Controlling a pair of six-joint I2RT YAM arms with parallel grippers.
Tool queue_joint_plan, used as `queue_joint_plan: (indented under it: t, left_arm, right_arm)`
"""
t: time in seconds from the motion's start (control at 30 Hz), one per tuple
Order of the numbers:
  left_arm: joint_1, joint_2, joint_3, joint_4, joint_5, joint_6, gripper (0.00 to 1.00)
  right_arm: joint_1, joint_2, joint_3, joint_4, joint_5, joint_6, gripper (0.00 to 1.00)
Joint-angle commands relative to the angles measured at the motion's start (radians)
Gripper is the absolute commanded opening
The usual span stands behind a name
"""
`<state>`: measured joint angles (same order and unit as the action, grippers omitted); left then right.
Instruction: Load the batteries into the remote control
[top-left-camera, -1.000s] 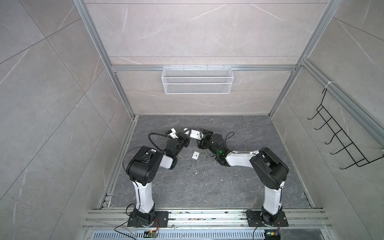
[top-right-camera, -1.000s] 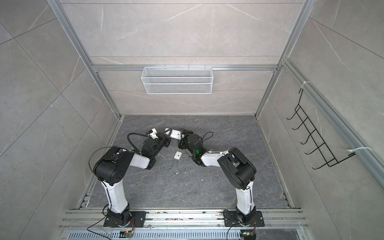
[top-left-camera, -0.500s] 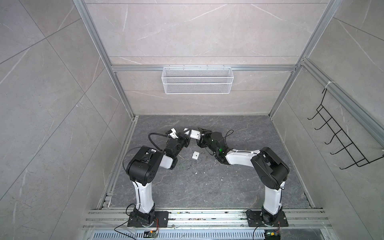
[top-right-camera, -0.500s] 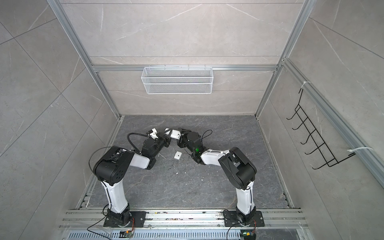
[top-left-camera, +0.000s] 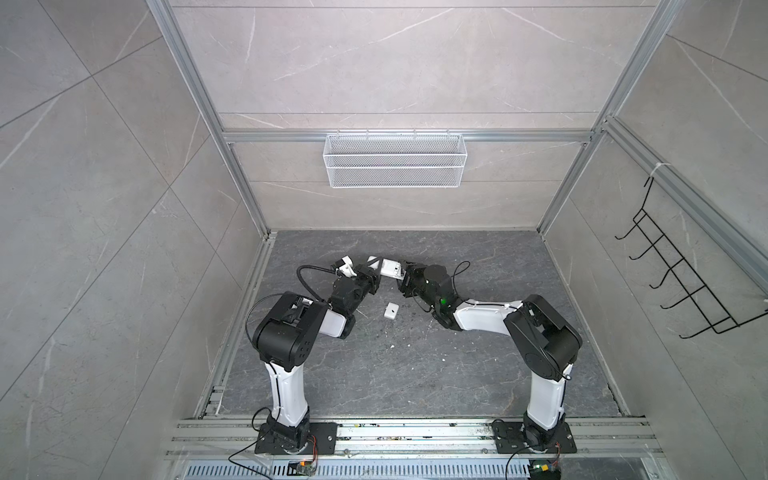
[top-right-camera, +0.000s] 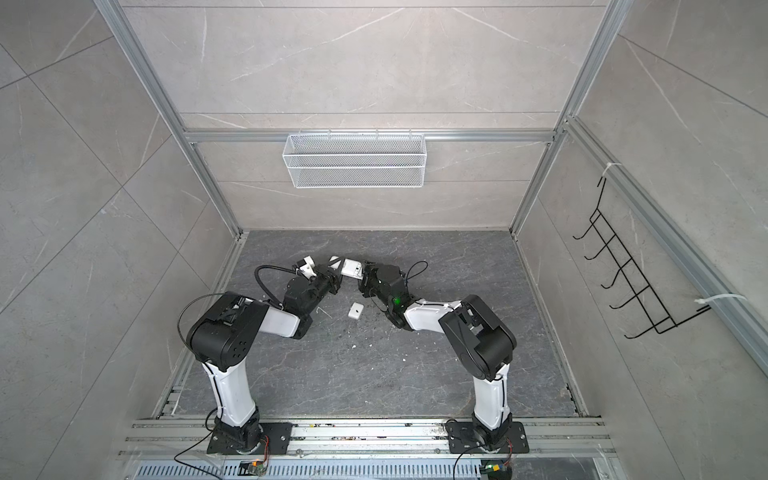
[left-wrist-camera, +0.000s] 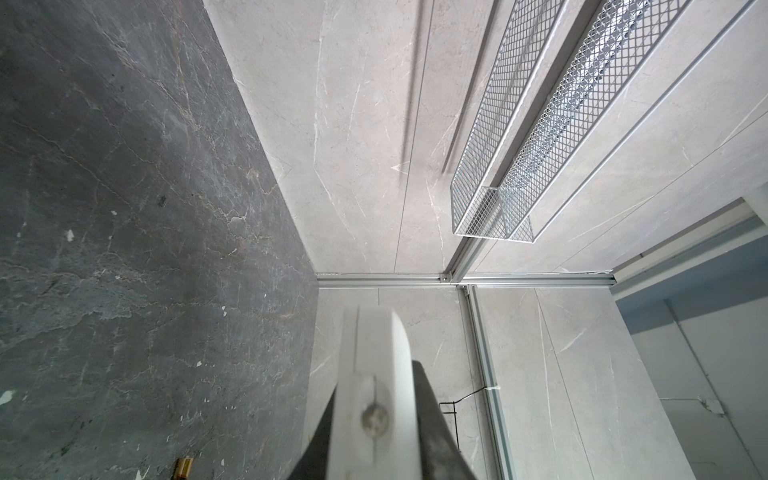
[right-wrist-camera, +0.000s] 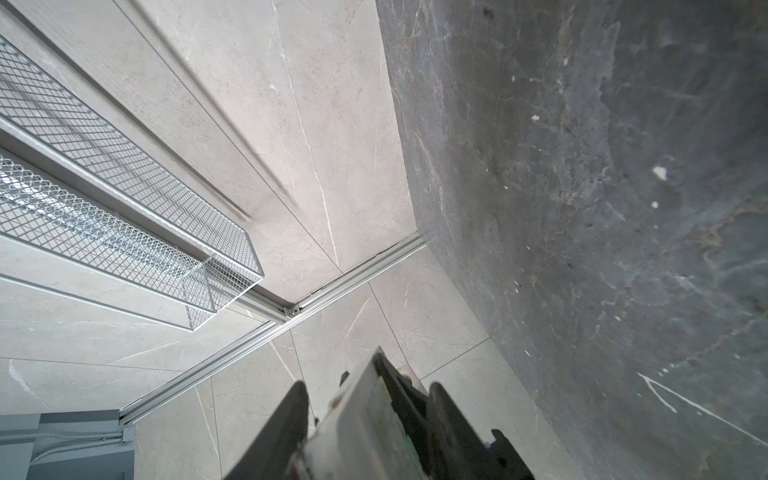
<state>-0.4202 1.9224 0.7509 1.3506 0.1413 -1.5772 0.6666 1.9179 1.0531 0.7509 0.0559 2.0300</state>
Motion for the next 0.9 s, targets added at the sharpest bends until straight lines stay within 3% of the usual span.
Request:
queue_joint_plan:
  t: [0.0,0.27,0.87]
  left_arm:
    - [0.006,-0.034,0.028,0.067,0.001,0.028,0.0]
    - [0.008,-0.036,0.03,0.066,0.0,0.028,0.0]
    - [0.016,-0.048,0.022,0.066,-0.004,0.028,0.0]
  right_arm:
    - [-0.003,-0.046,-0.018,-0.016,0.014,-0.02,0.46]
    - [-0.004,-0.046,-0.02,-0.014,0.007,-0.021,0.41]
    - [-0.005,-0.067,-0.037,-0.022,0.018,-0.025,0.42]
